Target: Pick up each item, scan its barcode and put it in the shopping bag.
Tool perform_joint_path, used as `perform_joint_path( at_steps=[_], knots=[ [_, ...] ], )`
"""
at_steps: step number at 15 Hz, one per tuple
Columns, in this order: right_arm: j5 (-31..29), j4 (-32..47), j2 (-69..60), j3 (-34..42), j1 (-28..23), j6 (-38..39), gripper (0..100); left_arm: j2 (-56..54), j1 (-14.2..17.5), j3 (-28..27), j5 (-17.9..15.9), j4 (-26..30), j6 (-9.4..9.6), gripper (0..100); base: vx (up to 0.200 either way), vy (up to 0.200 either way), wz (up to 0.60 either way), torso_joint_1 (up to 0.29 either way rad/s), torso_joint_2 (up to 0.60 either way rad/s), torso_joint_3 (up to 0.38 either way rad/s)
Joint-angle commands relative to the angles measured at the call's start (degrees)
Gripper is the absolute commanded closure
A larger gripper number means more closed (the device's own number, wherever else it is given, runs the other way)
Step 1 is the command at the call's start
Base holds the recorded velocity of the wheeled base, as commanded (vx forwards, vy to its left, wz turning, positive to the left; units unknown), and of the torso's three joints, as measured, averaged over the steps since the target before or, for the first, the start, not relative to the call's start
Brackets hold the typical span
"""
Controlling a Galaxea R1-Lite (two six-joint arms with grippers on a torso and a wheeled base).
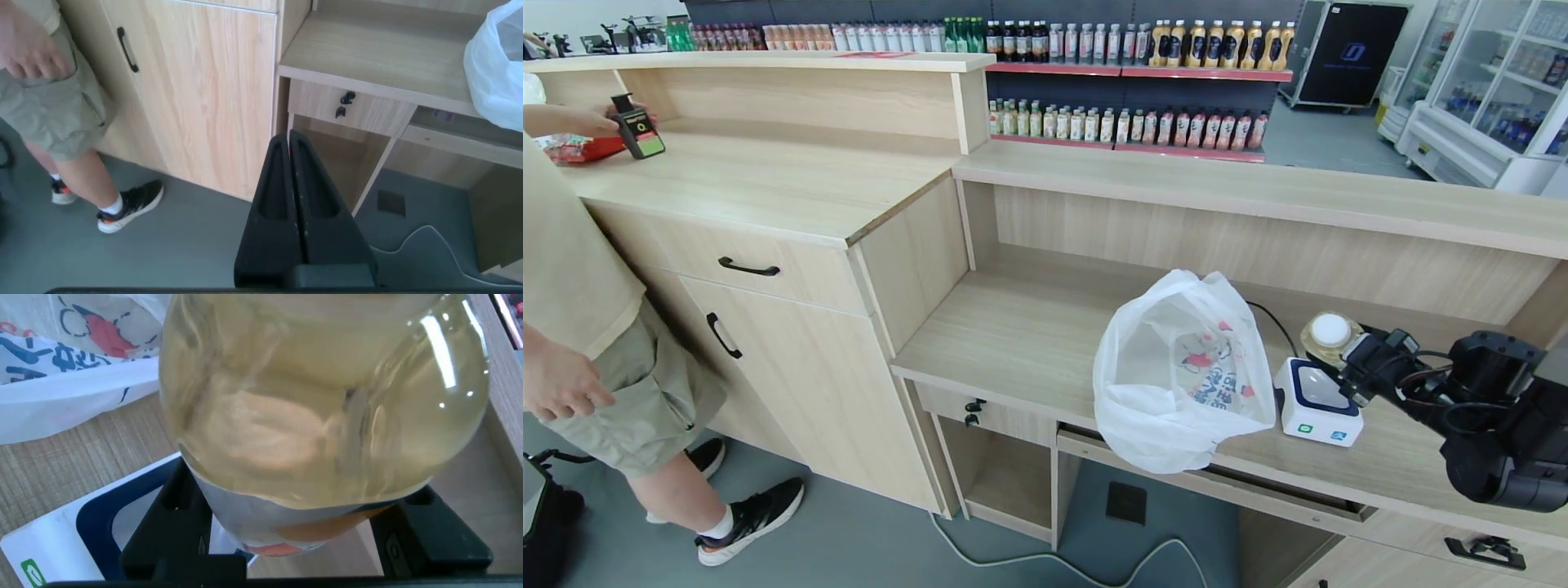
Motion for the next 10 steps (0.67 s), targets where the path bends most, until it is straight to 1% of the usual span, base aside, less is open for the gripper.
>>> perform_joint_path(
  at_steps=[1,10],
  knots=[
    [0.05,-0.1,0.32,-0.13,0.02,-0.02,100,-0.02,0.04,0.0,0.02,0.0,0.0,100,0.0,0.0,0.0,0.0,0.0,0.0],
    [0.05,-0.1,0.76,0.14,-0.07,-0.02,100,-0.02,0.04,0.0,0.02,0.0,0.0,100,0.0,0.0,0.0,0.0,0.0,0.0]
  ],
)
